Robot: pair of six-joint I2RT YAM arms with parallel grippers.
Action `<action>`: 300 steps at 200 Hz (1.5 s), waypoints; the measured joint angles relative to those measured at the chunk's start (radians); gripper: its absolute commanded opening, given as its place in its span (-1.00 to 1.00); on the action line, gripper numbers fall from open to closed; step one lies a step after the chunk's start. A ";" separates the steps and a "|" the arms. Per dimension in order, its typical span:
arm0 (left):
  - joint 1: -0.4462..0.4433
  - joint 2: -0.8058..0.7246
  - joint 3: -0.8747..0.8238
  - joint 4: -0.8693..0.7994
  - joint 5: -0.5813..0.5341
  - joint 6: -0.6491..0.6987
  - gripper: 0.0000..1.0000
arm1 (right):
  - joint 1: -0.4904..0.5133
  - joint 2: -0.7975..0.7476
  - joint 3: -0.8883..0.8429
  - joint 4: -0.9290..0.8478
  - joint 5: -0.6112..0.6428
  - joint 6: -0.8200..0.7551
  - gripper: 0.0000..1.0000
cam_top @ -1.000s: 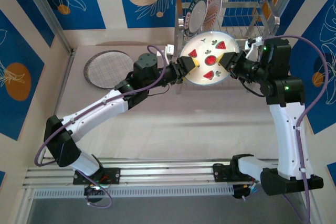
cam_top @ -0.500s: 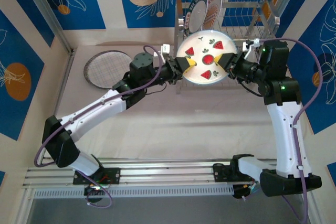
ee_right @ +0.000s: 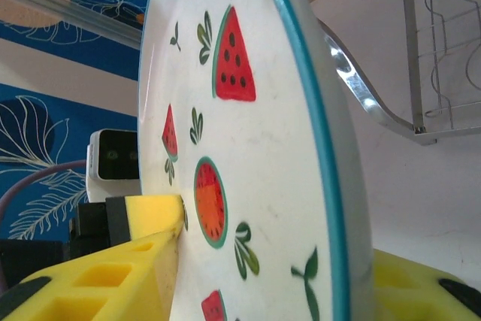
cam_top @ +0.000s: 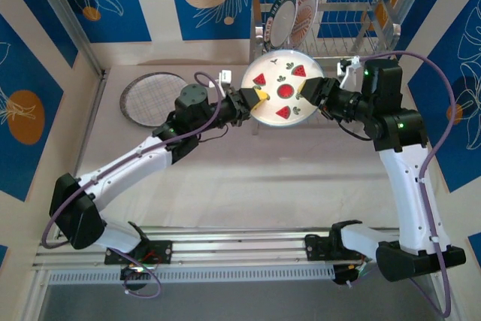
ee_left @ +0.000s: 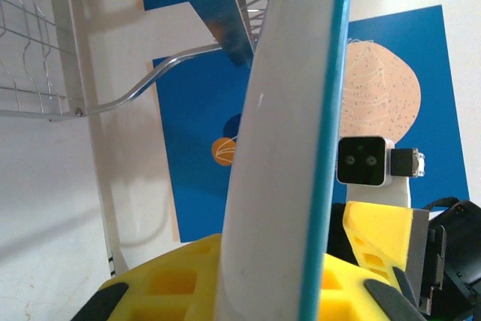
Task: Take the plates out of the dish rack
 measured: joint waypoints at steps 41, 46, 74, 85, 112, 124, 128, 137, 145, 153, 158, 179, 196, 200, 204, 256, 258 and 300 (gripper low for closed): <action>0.037 -0.047 -0.051 -0.003 -0.011 -0.008 -0.88 | 0.043 0.026 0.034 0.001 0.031 -0.031 0.21; 0.042 -0.055 -0.059 -0.004 -0.011 -0.010 -0.88 | 0.048 0.028 0.038 0.002 0.034 -0.037 0.22; 0.074 -0.107 -0.110 -0.005 -0.011 -0.017 -0.88 | 0.090 0.038 0.048 0.013 0.051 -0.085 0.23; 0.089 -0.133 -0.137 -0.004 -0.011 -0.020 -0.88 | 0.118 0.039 0.048 0.019 0.067 -0.111 0.23; 0.138 -0.212 -0.199 -0.011 -0.007 -0.036 -0.88 | 0.224 0.030 0.027 0.076 0.135 -0.217 0.23; 0.168 -0.255 -0.233 -0.021 -0.008 -0.037 -0.88 | 0.277 0.016 0.003 0.112 0.159 -0.271 0.27; 0.178 -0.266 -0.244 -0.026 -0.009 -0.037 -0.88 | 0.291 0.011 -0.003 0.122 0.166 -0.286 0.28; 0.205 -0.294 -0.274 -0.035 -0.012 -0.037 -0.88 | 0.328 -0.002 -0.021 0.148 0.184 -0.324 0.31; 0.226 -0.316 -0.301 -0.047 -0.018 -0.037 -0.87 | 0.361 -0.015 -0.039 0.173 0.201 -0.361 0.33; 0.246 -0.335 -0.327 -0.061 -0.023 -0.037 -0.88 | 0.390 -0.029 -0.059 0.198 0.219 -0.395 0.34; 0.257 -0.346 -0.343 -0.070 -0.026 -0.037 -0.88 | 0.409 -0.039 -0.074 0.217 0.228 -0.418 0.35; 0.293 -0.378 -0.398 -0.112 -0.037 -0.035 -0.88 | 0.476 -0.079 -0.146 0.289 0.273 -0.505 0.39; 0.311 -0.395 -0.442 -0.126 -0.047 -0.033 -0.88 | 0.522 -0.103 -0.200 0.335 0.311 -0.571 0.40; 0.314 -0.398 -0.452 -0.133 -0.050 -0.033 -0.88 | 0.529 -0.106 -0.208 0.343 0.317 -0.581 0.41; 0.316 -0.401 -0.460 -0.137 -0.053 -0.032 -0.88 | 0.538 -0.109 -0.218 0.352 0.325 -0.597 0.41; 0.333 -0.417 -0.594 -0.143 -0.091 -0.021 -0.88 | 0.593 -0.118 -0.270 0.393 0.407 -0.703 0.51; 0.333 -0.417 -0.600 -0.144 -0.093 -0.021 -0.88 | 0.593 -0.119 -0.270 0.394 0.408 -0.705 0.52; 0.334 -0.408 -0.731 -0.108 -0.152 -0.005 -0.88 | 0.593 -0.124 -0.276 0.411 0.435 -0.732 0.54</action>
